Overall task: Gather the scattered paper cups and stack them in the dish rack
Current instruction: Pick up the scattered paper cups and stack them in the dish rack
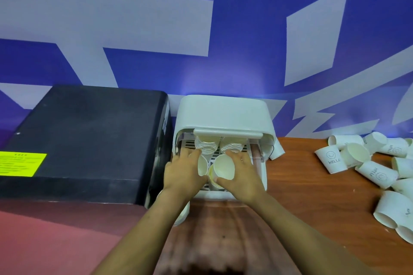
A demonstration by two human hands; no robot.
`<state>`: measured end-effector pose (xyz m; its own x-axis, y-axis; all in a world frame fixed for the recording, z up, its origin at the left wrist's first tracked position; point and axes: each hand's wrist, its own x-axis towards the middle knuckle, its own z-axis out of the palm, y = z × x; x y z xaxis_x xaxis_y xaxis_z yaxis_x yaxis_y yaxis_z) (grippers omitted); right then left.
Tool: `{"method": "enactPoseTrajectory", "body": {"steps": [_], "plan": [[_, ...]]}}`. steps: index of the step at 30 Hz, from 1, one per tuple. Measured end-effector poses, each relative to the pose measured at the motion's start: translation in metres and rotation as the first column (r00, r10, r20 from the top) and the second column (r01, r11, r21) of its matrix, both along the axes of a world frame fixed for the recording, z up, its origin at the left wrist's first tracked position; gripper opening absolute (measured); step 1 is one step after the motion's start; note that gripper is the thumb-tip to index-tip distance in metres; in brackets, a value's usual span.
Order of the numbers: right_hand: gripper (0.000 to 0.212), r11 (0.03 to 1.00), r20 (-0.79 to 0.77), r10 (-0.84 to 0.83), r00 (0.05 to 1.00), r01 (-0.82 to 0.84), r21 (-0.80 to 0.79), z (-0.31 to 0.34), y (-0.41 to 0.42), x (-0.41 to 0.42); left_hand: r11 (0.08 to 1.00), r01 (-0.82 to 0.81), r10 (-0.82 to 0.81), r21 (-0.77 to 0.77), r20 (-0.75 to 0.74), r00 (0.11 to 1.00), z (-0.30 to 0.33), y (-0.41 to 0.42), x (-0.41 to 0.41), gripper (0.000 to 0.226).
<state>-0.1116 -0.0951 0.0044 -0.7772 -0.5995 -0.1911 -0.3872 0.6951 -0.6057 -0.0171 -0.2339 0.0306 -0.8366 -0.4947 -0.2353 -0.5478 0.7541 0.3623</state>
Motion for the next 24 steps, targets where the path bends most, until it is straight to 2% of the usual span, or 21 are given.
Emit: {"method": "enactPoseTrajectory", "body": {"steps": [5,10,15,20,24], "plan": [[0.082,1.0,-0.008,-0.005,1.0,0.005,-0.005,-0.013,-0.004,0.004,1.0,-0.002,0.002,-0.002,0.139,0.99,-0.013,-0.004,-0.011,0.067],[0.085,0.998,0.044,0.034,0.998,-0.036,0.052,-0.022,-0.003,0.003,1.0,0.01,-0.015,0.025,0.209,0.978,-0.023,-0.006,-0.015,0.073],[0.082,0.996,0.108,0.049,0.993,-0.056,0.063,-0.027,0.0,0.003,0.999,0.022,-0.03,0.041,0.214,0.976,-0.027,-0.006,-0.017,0.077],[0.079,0.996,0.102,0.069,0.992,-0.075,0.056,-0.021,0.004,0.0,0.998,0.035,-0.045,0.052,0.212,0.976,-0.02,-0.006,-0.016,0.083],[0.068,0.995,0.115,0.066,0.991,-0.074,0.066,-0.014,0.015,0.0,0.999,0.049,-0.051,0.019,0.125,0.991,-0.006,0.001,-0.008,0.081]]}}
